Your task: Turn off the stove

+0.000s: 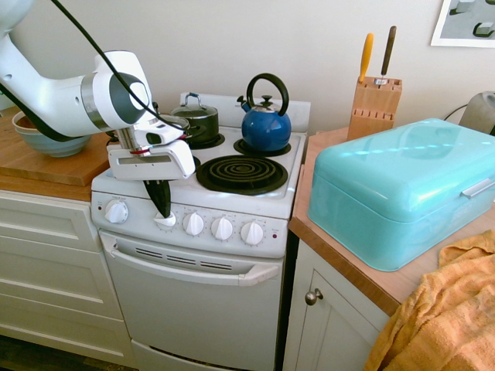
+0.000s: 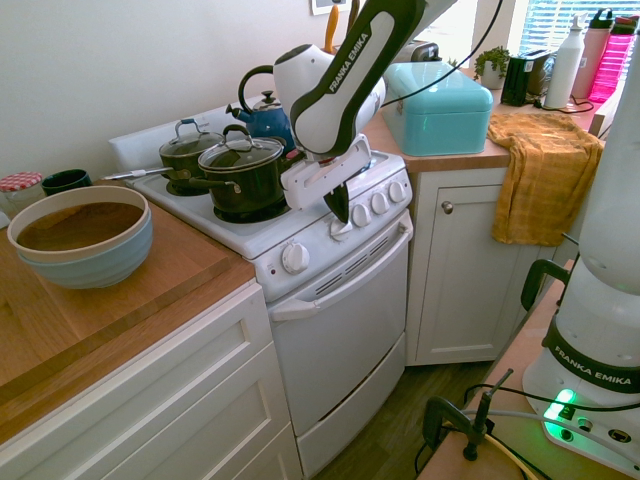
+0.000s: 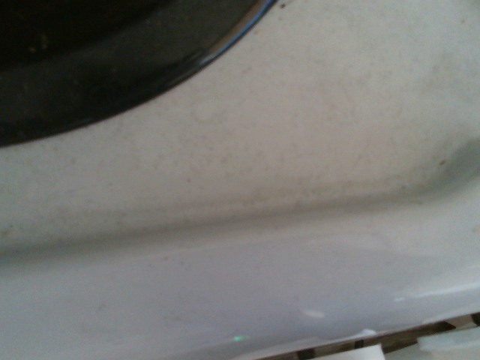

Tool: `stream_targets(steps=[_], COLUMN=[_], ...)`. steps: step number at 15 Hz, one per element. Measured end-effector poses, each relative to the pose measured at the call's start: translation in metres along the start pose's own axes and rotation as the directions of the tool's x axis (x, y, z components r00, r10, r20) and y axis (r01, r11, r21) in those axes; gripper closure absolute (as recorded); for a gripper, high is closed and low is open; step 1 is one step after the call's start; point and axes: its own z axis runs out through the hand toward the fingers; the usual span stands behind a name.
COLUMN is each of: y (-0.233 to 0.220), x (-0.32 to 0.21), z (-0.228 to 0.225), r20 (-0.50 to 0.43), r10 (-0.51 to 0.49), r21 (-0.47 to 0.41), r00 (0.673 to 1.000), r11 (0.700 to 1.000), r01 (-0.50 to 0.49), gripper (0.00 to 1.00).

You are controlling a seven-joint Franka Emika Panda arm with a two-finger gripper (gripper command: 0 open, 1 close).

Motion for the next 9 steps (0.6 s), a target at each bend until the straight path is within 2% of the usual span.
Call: stream_targets(steps=[5, 9], y=[0.003, 0.016], x=[0.002, 0.013], z=[0.018, 0.022], r20=[0.029, 0.124], r10=[0.002, 0.005], r21=[-0.021, 0.06], r00=[1.0, 0.992], r11=[1.0, 0.998], r01=[-0.002, -0.012], gripper=[1.0, 1.0])
